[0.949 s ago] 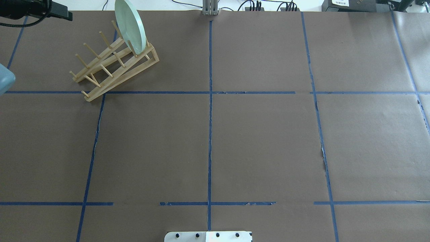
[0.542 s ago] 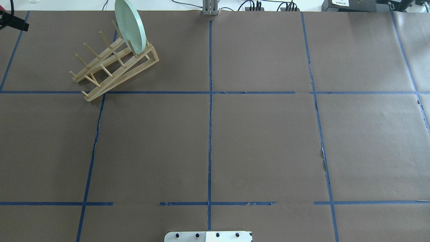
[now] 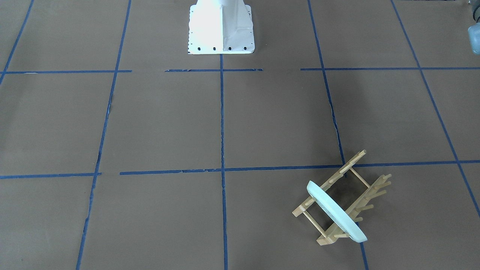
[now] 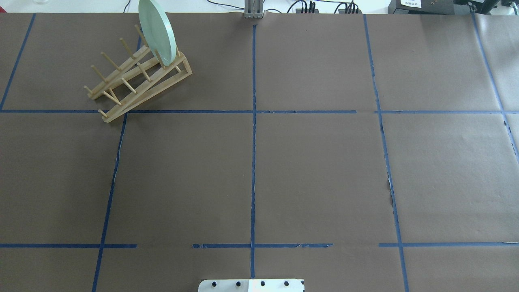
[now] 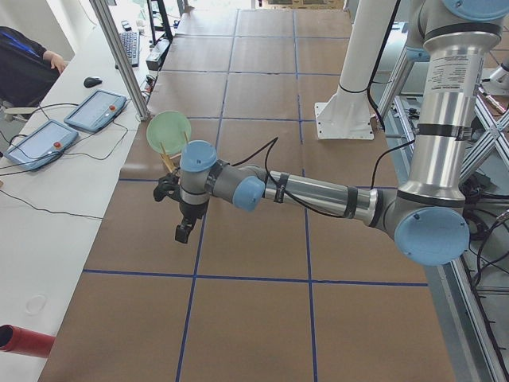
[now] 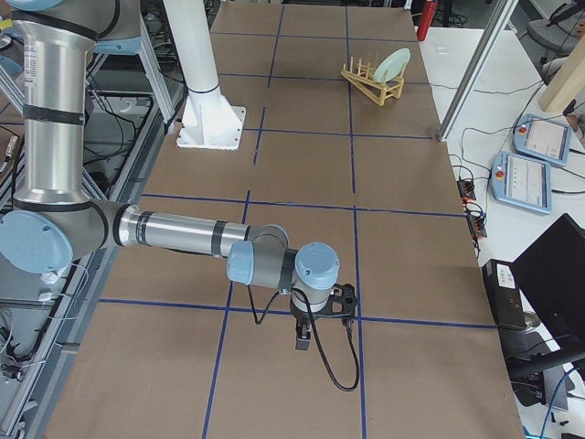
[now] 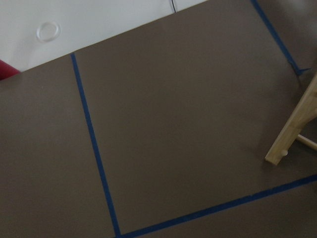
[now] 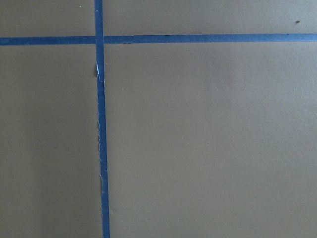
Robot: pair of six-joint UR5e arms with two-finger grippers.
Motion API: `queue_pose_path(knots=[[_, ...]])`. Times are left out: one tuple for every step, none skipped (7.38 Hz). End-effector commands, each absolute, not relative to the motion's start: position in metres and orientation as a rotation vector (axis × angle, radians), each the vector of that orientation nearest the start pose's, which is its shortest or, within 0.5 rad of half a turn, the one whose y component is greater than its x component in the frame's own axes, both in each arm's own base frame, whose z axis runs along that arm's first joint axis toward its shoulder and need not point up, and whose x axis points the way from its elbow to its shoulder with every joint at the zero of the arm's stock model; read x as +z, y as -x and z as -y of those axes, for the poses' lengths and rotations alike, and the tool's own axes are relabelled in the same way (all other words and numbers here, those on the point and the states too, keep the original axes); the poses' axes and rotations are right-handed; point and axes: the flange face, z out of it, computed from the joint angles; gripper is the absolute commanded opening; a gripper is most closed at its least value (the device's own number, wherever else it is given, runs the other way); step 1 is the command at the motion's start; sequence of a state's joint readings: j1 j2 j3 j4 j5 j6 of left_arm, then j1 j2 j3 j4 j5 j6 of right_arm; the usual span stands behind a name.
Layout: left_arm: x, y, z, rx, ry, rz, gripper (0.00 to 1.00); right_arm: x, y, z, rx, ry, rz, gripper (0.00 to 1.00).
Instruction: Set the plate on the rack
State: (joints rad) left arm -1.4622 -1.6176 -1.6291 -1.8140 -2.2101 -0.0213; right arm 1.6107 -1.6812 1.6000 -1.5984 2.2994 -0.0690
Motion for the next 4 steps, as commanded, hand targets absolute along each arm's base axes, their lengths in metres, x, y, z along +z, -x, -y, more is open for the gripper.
queue_pose_path(knots=[[0.667,0.053,0.488,0.161,-0.189,-0.678,1.0,0.701,-0.084,0.432,0.012,0.064,0.732,1.0],[0.681,0.07,0.469,0.135,-0.183,-0.685,1.0,0.701,-0.084,0.432,0.012,0.064,0.732,1.0],[0.683,0.086,0.461,0.095,-0.152,-0.705,1.0,0.701,-0.084,0.432,0.012,0.064,0.732,1.0],[0.682,0.084,0.46,0.08,-0.128,-0.744,1.0,0.702,-0.085,0.432,0.014,0.065,0.733,1.0]])
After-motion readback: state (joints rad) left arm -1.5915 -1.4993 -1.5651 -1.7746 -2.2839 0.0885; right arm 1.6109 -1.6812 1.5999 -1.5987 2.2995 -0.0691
